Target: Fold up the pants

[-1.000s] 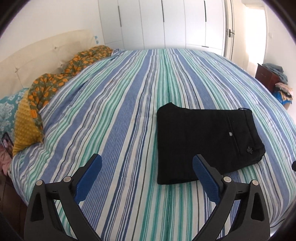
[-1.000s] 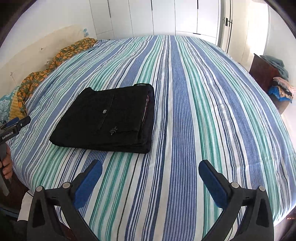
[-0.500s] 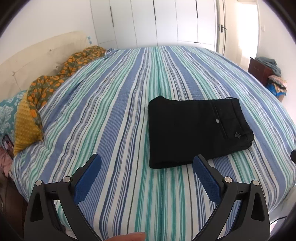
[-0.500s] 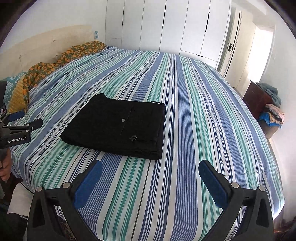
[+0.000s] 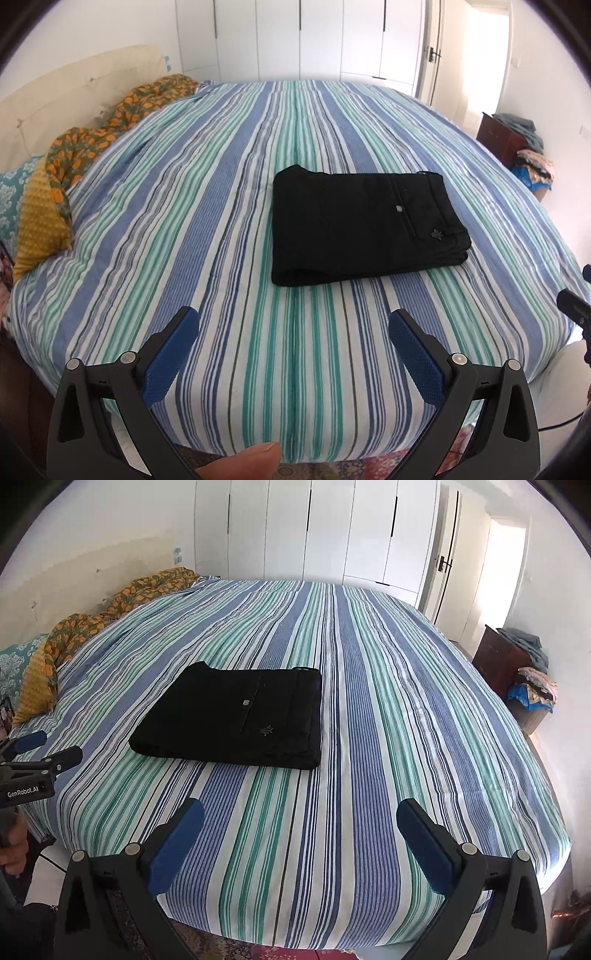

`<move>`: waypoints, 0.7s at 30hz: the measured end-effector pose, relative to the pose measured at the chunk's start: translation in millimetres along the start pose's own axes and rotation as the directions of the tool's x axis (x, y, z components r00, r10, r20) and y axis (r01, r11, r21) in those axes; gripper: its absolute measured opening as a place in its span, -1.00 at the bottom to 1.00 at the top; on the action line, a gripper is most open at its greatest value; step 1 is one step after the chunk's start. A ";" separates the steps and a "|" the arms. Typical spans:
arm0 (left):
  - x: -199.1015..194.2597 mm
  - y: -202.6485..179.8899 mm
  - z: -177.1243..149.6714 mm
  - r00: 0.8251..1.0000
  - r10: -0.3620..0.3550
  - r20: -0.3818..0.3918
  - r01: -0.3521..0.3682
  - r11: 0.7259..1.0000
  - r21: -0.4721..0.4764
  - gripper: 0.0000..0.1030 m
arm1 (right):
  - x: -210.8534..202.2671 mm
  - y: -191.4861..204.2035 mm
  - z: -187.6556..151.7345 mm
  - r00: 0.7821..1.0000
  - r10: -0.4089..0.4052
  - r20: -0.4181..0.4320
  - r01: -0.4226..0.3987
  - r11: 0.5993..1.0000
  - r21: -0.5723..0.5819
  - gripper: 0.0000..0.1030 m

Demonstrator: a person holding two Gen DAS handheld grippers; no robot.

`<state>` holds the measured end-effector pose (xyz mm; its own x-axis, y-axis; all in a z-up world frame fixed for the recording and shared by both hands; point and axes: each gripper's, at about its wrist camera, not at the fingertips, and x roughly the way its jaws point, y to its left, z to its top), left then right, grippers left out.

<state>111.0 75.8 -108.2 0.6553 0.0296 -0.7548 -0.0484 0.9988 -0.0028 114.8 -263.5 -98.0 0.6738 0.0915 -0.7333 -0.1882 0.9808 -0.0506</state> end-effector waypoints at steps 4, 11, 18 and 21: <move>-6.2 -2.2 -1.8 0.999 0.031 0.017 -0.031 0.999 0.006 0.99 | 0.5 -3.2 -5.5 1.000 -0.012 -0.019 0.012 1.000 0.026 1.00; -5.8 -2.8 -3.1 1.000 0.029 0.012 -0.029 1.000 0.000 0.98 | -1.9 1.0 -11.7 1.000 -0.019 -0.021 0.020 1.000 0.022 1.00; -6.1 -4.7 -2.9 1.000 0.018 0.017 -0.018 1.000 0.004 0.98 | -3.4 2.4 -11.3 0.999 -0.031 -0.013 0.031 0.999 0.018 1.00; -4.5 -5.8 -3.5 1.000 0.010 0.011 -0.010 1.000 0.005 0.98 | -2.5 3.6 -11.6 0.999 -0.031 -0.015 0.031 0.999 0.011 1.00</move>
<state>105.7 69.8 -107.1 0.6629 0.0402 -0.7476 -0.0509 0.9987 0.0085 104.2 -262.2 -104.2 0.6683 0.0589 -0.7416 -0.1594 0.9850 -0.0654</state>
